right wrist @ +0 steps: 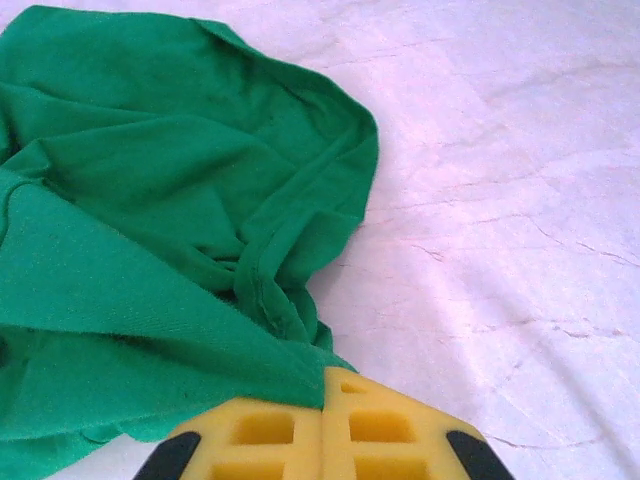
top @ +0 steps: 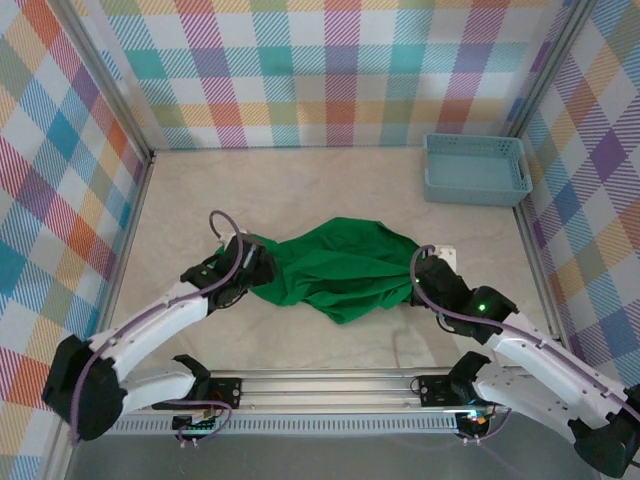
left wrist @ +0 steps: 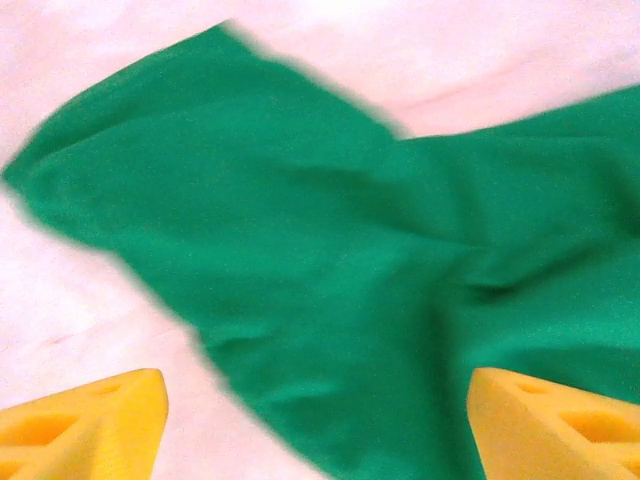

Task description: Fold the inside-out t-shirt

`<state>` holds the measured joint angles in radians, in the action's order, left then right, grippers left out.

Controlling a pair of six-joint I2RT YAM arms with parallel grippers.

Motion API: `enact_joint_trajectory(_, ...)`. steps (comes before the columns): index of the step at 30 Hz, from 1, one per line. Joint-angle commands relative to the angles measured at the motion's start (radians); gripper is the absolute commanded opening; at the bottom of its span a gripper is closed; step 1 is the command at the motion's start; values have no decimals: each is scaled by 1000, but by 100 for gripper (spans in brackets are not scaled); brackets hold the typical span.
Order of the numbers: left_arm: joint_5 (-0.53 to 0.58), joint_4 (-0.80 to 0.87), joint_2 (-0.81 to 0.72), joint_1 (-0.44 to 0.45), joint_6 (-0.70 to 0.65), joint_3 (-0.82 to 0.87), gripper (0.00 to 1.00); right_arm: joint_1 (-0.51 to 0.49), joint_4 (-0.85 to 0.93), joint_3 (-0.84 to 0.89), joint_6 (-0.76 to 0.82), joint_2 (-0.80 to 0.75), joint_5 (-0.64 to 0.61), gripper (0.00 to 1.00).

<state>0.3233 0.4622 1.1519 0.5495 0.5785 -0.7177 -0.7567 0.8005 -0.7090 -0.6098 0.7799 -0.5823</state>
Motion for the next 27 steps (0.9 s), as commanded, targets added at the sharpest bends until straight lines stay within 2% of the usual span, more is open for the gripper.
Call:
enact_joint_trajectory(1,4,129,53,-94,66,6,79,14,95,-28,-67,-4,-53,0)
enact_joint_trajectory(6,-57,41,106,-163,49,27,73,26,91,-42,-43,-9,-53,0)
enact_joint_trajectory(11,-161,-64,202,-172,27,15,60,32,82,-50,-30,-1,-51,0)
enact_joint_trajectory(19,-173,-119,377,-203,42,-25,42,50,81,-79,-9,7,-48,0)
enact_joint_trajectory(22,-161,-141,431,-230,35,-59,26,65,87,-100,5,7,-50,0)
enact_joint_trajectory(25,-161,-149,467,-269,25,-110,4,85,90,-128,30,-2,-53,0)
enact_joint_trajectory(27,-160,-135,468,-300,13,-152,0,97,97,-162,57,-8,-60,0)
